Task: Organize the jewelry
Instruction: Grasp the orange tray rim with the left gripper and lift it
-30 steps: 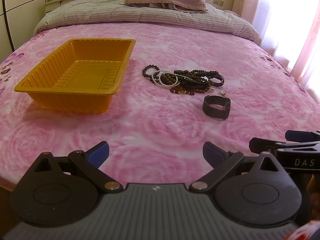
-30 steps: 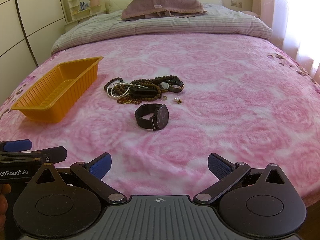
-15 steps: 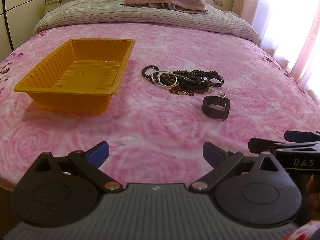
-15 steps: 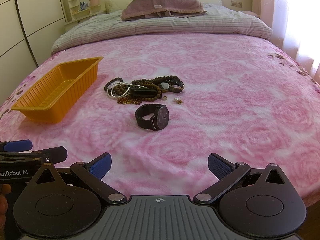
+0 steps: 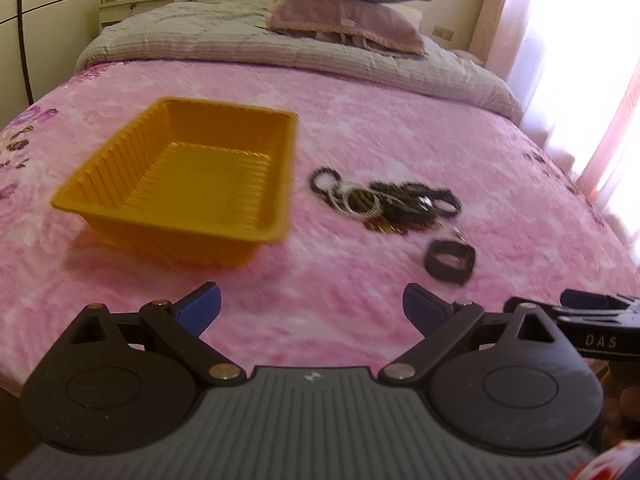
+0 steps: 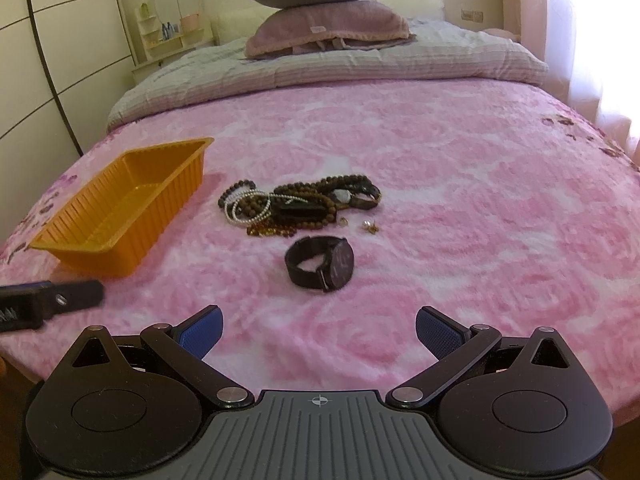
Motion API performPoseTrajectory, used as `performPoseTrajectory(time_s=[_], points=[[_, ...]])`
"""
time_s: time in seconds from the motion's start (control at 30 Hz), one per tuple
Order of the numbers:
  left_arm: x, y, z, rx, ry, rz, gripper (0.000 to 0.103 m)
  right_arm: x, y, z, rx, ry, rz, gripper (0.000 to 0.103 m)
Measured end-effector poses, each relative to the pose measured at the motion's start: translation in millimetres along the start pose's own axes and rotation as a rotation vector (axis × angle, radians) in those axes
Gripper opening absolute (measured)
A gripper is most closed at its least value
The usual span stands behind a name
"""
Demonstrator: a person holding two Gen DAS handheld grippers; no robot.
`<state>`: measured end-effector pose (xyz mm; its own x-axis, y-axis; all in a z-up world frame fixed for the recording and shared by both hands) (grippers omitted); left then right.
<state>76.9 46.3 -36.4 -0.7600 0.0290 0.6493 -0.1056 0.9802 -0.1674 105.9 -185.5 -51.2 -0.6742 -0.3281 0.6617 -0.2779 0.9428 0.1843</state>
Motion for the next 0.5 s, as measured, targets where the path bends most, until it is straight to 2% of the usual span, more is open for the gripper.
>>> performPoseTrajectory(time_s=[0.1, 0.2, 0.33, 0.43, 0.5], points=[[4.2, 28.2, -17.8, 0.01, -0.035, -0.019, 0.095, -6.5, 4.5, -4.7, 0.002, -0.005, -0.003, 0.102], [7.4, 63.5, -36.9, 0.069, -0.068, -0.008, 0.087, -14.2, 9.0, -8.4, 0.012, -0.004, 0.002, 0.102], [7.7, 117.1, -58.3, 0.064, -0.098, -0.078, 0.086, -26.2, 17.0, -12.2, 0.032, 0.003, 0.006, 0.102], [-0.2, 157.5, -67.8, 0.069, -0.102, -0.114, 0.081, -37.4, 21.9, -13.1, 0.042, 0.016, 0.011, 0.102], [-3.0, 180.2, -75.5, 0.082, -0.12, -0.118, 0.071, -44.5, 25.7, -13.0, 0.051, 0.024, 0.015, 0.102]])
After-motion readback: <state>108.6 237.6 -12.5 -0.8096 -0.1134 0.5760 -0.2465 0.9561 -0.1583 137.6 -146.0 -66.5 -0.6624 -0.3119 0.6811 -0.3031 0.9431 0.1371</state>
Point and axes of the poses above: each gripper's, at about its wrist camera, not at the fingertips, and x roughly against the way its jaws point, y to its left, z to its underside, the point moved 9 cm from there along -x, roughly the way its jaws point, and after that the axes turned 3 degrees about -y, right-handed, at the moved point
